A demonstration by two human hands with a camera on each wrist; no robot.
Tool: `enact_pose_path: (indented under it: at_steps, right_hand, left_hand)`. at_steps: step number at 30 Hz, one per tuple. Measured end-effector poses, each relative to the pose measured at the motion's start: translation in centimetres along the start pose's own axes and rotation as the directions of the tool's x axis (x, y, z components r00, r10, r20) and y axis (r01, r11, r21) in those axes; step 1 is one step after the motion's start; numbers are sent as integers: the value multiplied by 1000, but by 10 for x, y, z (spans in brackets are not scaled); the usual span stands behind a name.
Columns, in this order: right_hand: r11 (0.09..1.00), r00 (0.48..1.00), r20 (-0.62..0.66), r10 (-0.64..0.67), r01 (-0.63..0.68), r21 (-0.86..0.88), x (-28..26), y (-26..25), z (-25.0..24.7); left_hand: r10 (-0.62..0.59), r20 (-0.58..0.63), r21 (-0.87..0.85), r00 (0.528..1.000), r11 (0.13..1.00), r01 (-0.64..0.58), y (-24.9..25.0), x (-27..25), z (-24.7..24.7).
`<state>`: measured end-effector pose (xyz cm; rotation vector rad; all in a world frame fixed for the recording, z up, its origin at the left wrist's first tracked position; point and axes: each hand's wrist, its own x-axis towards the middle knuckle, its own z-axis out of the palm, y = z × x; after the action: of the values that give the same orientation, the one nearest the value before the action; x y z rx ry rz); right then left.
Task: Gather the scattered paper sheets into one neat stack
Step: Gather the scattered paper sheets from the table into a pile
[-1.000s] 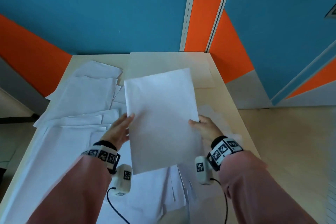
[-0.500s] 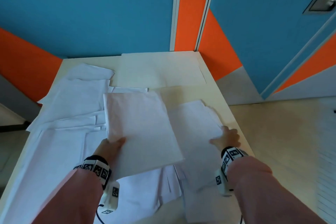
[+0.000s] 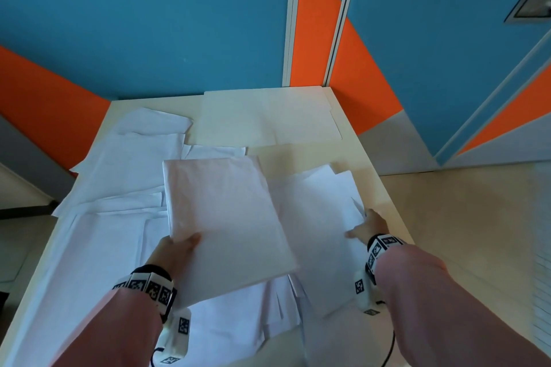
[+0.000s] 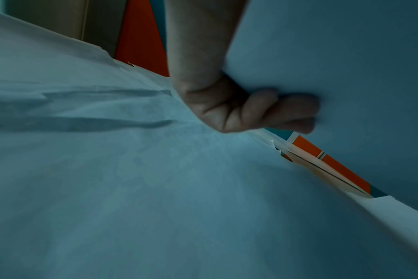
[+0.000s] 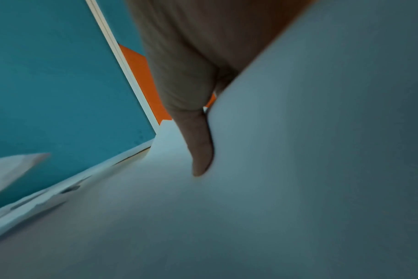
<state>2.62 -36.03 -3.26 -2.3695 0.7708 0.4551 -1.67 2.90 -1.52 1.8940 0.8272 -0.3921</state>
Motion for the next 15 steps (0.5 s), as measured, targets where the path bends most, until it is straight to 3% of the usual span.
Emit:
enact_pose_path:
  at_steps: [3,7,11,15]
  right_hand:
    - [990,993,-88,-76,86,112,-5,1,-4]
    - [929,951,-164,-260,293,226,-21,-16,-34]
    - [792,901,-323,-289,415,447,-34,-33,-71]
    - [586,932,-272,-239,362,725,-43,-40,-86]
  left_hand:
    - [-4,-5,-2,1000,1000,4,-2,3,-1]
    - [-9,-17,-5,1000,1000,9,-3,1,-3]
    - [-16,-12,-18,1000,1000,16,-3,1,-3]
    - [-10,6,2,1000,1000,10,6,-2,-2]
